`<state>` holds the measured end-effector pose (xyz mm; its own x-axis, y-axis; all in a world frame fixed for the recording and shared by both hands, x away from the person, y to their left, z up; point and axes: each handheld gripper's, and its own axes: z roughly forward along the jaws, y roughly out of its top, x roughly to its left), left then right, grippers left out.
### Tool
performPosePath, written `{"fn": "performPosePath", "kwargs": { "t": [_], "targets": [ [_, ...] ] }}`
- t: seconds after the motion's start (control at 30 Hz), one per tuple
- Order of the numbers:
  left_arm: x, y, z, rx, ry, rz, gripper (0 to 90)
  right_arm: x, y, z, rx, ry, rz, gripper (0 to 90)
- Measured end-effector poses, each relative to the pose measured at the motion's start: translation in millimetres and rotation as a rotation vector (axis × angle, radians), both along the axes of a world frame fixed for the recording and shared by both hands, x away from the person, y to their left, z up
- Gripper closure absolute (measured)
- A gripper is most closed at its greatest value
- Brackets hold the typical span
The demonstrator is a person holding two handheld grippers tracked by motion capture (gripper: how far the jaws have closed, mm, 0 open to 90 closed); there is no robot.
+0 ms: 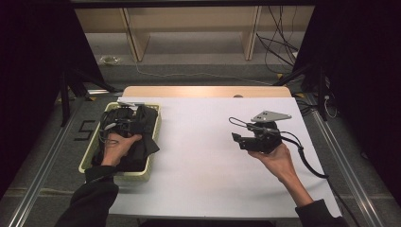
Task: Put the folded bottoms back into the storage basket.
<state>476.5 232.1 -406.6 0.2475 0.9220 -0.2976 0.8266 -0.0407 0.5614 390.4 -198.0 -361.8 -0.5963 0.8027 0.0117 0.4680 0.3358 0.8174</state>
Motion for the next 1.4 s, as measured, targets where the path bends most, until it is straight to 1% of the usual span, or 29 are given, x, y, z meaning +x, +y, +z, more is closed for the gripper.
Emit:
{"fn": "performPosePath", "kwargs": {
  "t": [0.07, 0.17, 0.37, 0.57, 0.63, 0.73, 0.83, 0.9, 1.0, 1.13, 1.23, 1.4],
  "targets": [
    [-2.7, 1.9, 3.1, 0.004, -0.004, -0.004, 49.2, -0.9, -0.1, 0.3, 0.003, -0.003, 0.000, 34.9],
    [-7.4, 3.0, 8.9, 0.004, -0.020, 0.011, 44.8, -2.2, -0.9, 1.1, 0.012, -0.010, 0.002, 34.1],
    [-16.6, 2.4, 19.8, 0.015, -0.054, -0.003, 34.9, -5.9, -0.8, 1.8, 0.033, -0.023, 0.000, 31.3],
    [-24.6, 0.4, 33.2, 0.018, -0.090, -0.013, 27.4, -9.6, -0.2, 1.3, 0.050, -0.033, 0.018, 30.2],
    [-27.4, -0.2, 38.3, 0.005, -0.110, -0.017, 26.4, -10.8, -0.1, 1.2, 0.057, -0.037, 0.021, 30.1],
    [-30.8, -2.9, 43.3, -0.020, -0.123, -0.035, 24.2, -13.0, -0.7, 1.9, 0.065, -0.043, 0.024, 30.0],
    [-33.5, -7.6, 46.0, -0.025, -0.139, -0.056, 21.6, -15.0, -1.1, 2.1, 0.079, -0.054, 0.029, 30.0],
    [-35.2, -11.2, 47.1, -0.036, -0.146, -0.070, 20.9, -16.5, -1.0, 2.1, 0.085, -0.050, 0.031, 29.8],
    [-37.6, -17.7, 47.3, -0.056, -0.157, -0.090, 20.1, -17.8, -0.3, 1.1, 0.087, -0.054, 0.040, 29.6],
    [-41.7, -29.1, 47.5, -0.062, -0.165, -0.127, 18.5, -19.4, 0.6, -0.1, 0.088, -0.054, 0.045, 29.1],
    [-45.7, -38.2, 48.2, -0.071, -0.187, -0.153, 18.3, -20.9, 1.1, -1.1, 0.094, -0.062, 0.050, 29.0],
    [-51.6, -51.9, 45.9, -0.092, -0.216, -0.187, 18.1, -25.0, 2.0, -2.9, 0.114, -0.057, 0.058, 29.0]
  ]
}}
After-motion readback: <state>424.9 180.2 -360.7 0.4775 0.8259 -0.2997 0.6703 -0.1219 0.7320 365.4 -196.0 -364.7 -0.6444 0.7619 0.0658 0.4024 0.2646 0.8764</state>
